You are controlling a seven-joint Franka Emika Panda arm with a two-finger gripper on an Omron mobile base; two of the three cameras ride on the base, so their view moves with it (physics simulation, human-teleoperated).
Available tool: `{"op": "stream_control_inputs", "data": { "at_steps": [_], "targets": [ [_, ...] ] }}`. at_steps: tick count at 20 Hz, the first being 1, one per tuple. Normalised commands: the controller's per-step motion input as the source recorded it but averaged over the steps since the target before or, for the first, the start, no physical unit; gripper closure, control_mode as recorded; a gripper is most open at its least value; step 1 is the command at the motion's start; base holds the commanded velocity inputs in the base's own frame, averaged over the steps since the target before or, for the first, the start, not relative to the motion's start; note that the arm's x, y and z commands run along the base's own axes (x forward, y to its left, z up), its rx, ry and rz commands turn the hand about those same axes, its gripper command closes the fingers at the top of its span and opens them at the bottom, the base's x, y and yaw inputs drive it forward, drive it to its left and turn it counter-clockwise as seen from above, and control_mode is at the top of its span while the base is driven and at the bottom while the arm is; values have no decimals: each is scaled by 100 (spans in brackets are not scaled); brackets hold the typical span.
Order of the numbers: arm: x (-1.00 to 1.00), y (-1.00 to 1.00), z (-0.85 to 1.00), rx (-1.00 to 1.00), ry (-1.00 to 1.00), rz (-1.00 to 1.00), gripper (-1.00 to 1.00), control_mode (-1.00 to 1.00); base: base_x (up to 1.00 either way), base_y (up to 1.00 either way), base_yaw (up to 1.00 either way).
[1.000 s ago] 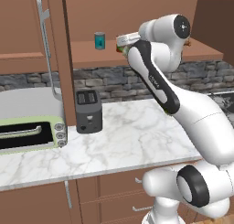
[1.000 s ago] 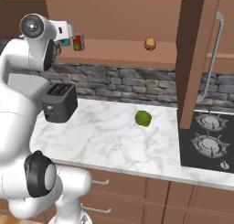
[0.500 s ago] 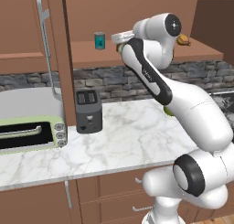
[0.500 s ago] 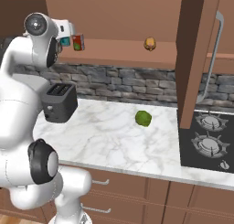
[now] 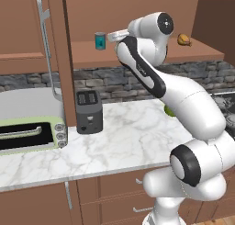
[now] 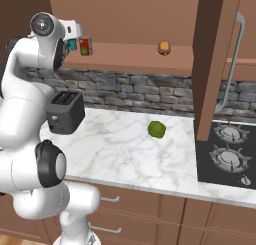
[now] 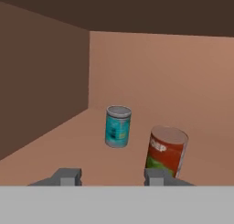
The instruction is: Pick the cans from the counter and place them in their designated side in the cabinet.
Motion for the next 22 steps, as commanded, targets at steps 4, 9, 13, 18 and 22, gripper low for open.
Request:
{"op": "stream_control_inputs", "data": {
  "at_steps": [4,9,13,18,22],
  "targets": [
    [25,11,0,0,2,0,100,-100,0,0,0],
    [25,11,0,0,3,0,100,-100,0,0,0],
    [20,5,0,0,3,0,100,-100,0,0,0],
    [12,0,-1,-1,5,0,100,-100,0,0,0],
    [8,0,-8,-2,6,0,100,-100,0,0,0]
  ]
}}
